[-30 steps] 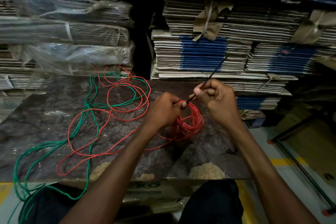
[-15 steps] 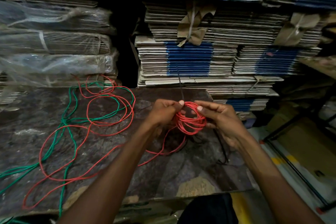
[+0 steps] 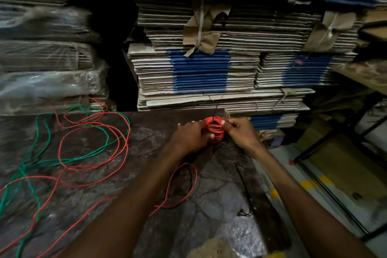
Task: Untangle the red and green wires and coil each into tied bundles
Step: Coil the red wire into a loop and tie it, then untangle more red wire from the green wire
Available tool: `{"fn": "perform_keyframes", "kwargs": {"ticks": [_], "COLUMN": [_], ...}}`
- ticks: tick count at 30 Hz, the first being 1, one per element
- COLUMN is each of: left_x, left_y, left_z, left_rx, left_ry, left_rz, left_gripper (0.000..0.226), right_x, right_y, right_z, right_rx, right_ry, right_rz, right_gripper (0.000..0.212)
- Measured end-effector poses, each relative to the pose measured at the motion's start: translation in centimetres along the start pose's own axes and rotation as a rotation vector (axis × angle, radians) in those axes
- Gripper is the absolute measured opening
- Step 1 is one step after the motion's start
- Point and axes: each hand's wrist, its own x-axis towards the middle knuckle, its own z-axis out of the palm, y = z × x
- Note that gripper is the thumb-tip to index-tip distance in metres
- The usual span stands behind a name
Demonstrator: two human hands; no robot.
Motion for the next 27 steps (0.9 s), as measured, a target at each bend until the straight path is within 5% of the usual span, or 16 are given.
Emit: {"fn": "perform_keyframes", "kwargs": {"ticks": [6, 11, 19, 27], "left_x": [1.6, 1.5, -0.9, -8.0], "left_y": [-0.2, -0.7, -2.3, -4.4], "left_z": [1.2, 1.3, -0.4, -2.9], "left_rx": [0.168, 0.083, 0.065, 0.070], "left_ry": [-0.079, -0.069, 0.025, 0.147], "left_rz": [0.018, 0.036, 0.028, 0.012], "left_gripper": [0.068, 0.071, 0.075, 0.071], "right_x": [1.1, 1.2, -0.1, -5.7], "right_y": [1.0, 0.8, -1.7, -6.5], "right_z": [-0.1, -0.1, -2.0, -1.2], "right_rx": [-0.306, -0.325, -0.230, -0.249], "right_ry": [-0.027, -0.040, 0.070, 0.087], "right_rz": [-0.050, -0.053, -0.014, -0.199], "right_gripper": [0.052, 0.033, 0.039, 0.042]}}
